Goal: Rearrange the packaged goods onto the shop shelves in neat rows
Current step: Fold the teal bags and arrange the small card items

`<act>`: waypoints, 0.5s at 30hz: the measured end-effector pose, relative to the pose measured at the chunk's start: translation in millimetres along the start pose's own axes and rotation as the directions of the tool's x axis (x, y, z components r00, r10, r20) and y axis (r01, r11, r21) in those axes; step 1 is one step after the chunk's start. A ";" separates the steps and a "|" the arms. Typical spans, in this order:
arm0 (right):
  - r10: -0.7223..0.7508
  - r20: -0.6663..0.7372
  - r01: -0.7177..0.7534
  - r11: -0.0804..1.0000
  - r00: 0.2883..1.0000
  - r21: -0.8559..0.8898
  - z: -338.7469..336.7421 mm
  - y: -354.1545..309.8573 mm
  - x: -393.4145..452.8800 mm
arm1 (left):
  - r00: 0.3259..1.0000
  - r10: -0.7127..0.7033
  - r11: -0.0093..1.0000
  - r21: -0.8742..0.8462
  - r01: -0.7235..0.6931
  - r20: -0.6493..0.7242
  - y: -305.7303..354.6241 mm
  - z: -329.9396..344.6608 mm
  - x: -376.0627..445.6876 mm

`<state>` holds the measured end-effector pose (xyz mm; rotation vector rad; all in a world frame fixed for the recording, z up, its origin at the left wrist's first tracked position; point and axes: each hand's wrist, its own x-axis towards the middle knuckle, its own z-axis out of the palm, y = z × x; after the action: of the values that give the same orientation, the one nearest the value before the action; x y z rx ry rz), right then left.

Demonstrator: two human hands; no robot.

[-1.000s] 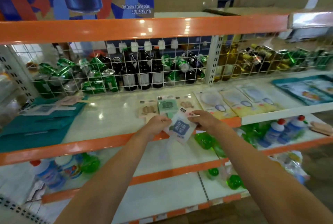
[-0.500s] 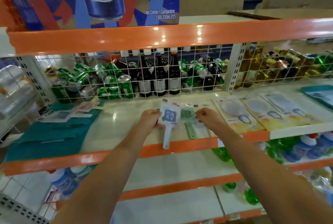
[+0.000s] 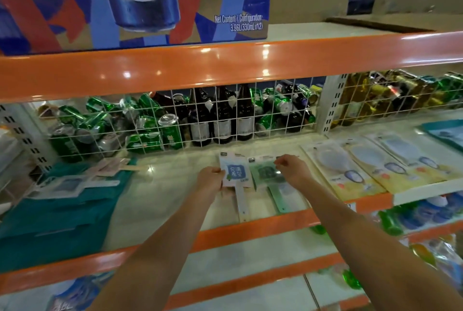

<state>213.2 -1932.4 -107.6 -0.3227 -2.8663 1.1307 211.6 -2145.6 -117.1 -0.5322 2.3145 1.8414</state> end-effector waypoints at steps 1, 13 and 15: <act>-0.011 -0.001 0.011 1.000 1.000 -0.022 1.8 0.6 0.5 | 1.000 0.002 1.000 0.028 -0.002 0.001 -3.9 0.3 3.3; -0.145 0.061 0.156 0.952 0.987 -0.262 11.5 -7.8 -14.2 | 0.979 0.203 0.788 0.598 -0.150 -0.022 -7.9 -0.4 -14.6; -0.157 0.073 0.171 0.945 0.985 -0.280 12.2 -8.2 -16.4 | 0.973 0.230 0.751 0.639 -0.167 -0.016 -10.7 0.8 -15.2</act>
<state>226.4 -1949.8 -110.4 -0.0616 -3.0317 0.7068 229.4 -2144.0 -122.2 -0.2756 2.9301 0.9649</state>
